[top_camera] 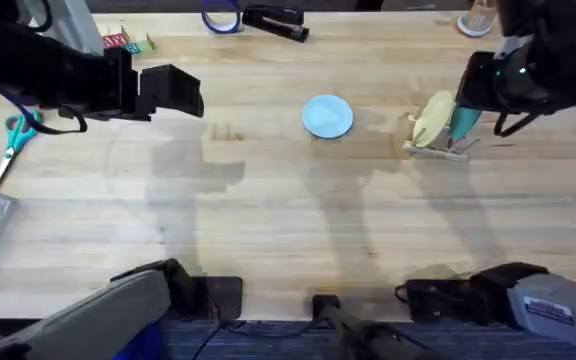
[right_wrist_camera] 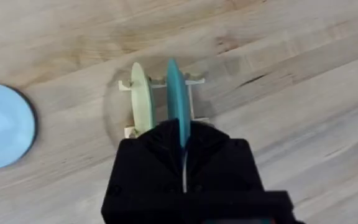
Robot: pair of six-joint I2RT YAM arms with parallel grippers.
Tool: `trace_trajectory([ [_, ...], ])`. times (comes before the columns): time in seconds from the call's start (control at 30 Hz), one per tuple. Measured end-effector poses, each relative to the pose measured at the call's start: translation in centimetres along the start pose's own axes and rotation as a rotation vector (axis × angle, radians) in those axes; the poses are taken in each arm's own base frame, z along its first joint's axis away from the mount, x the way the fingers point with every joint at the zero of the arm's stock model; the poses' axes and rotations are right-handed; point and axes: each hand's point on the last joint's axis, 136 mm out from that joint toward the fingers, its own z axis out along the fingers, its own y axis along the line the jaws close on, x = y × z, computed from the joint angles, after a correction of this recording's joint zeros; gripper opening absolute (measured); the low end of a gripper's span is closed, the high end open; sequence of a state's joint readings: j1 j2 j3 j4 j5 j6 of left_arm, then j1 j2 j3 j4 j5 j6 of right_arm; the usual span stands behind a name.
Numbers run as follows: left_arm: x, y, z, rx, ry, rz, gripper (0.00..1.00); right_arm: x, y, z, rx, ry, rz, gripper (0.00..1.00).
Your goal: Pick up the plates from the table one by one and place each into a slot on the dish rack.
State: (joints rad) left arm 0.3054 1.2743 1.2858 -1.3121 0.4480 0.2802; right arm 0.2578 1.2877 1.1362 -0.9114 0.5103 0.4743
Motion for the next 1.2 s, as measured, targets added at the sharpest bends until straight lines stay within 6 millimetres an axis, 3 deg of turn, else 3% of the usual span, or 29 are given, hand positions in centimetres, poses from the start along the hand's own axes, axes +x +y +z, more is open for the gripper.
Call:
trace_trajectory([
  [0.43,0.0,0.0,0.0,0.0,0.0,0.0,0.996,-0.1,0.7,0.7,-0.118,0.047,-0.014,0.033],
  [0.87,0.0,0.0,0.0,0.0,0.0,0.0,0.995,2.4,1.0,3.1,-0.097,0.129,-0.067,0.033],
  [1.2,0.0,0.0,0.0,0.0,0.0,0.0,0.995,1.4,1.7,3.5,-0.119,0.082,-0.047,0.033],
])
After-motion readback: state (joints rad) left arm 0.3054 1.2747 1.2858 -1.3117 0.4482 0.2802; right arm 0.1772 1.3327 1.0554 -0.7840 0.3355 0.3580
